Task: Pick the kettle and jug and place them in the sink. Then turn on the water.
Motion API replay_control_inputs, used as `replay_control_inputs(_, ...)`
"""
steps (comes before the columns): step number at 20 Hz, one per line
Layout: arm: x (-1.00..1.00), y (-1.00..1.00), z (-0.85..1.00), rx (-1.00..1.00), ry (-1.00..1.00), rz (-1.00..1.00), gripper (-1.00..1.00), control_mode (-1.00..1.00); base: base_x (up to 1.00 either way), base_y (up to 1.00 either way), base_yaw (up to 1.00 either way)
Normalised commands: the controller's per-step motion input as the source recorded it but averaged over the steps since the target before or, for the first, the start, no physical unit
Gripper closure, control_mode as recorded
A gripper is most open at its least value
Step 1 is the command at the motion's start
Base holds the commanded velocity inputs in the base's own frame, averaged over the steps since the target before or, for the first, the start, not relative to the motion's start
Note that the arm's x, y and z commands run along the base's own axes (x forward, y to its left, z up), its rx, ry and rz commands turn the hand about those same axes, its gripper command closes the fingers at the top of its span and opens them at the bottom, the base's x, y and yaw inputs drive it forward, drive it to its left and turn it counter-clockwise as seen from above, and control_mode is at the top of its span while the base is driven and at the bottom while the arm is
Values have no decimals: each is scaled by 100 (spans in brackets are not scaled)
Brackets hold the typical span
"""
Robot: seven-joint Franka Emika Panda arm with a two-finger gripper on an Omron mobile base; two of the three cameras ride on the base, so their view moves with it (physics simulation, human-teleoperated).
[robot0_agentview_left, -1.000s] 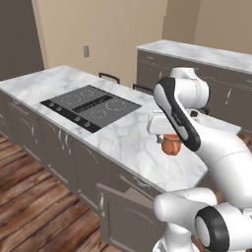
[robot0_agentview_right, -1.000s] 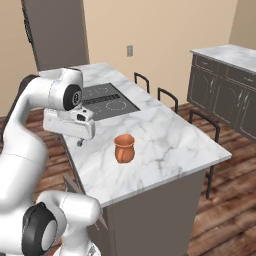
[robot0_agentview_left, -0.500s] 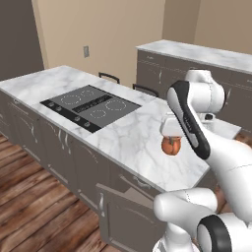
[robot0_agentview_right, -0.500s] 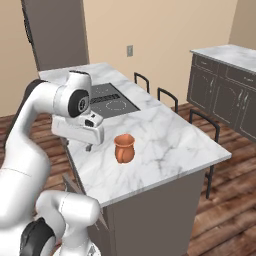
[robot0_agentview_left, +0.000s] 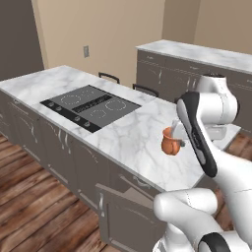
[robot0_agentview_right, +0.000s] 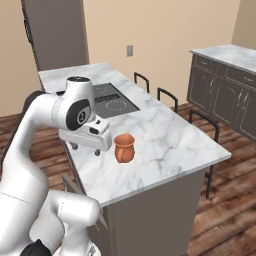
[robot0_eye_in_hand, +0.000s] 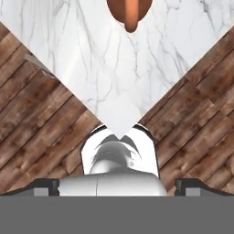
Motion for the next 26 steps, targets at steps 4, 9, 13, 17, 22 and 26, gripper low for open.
replay_control_inputs(4,20,-39,0,-14,0,0,-100,-100,0,0,0)
replay_control_inputs(9,44,-14,-4,-4,-4,0,-100,-100,0,0,0)
replay_control_inputs(13,40,-18,-15,1,-16,0,-100,-100,0,0,0)
replay_control_inputs(17,31,-14,-8,5,-20,0,-100,-100,0,0,0)
replay_control_inputs(22,18,-1,-12,0,-3,2,-100,-100,0,0,0)
replay_control_inputs(26,23,0,-16,0,0,4,-100,-100,0,0,0)
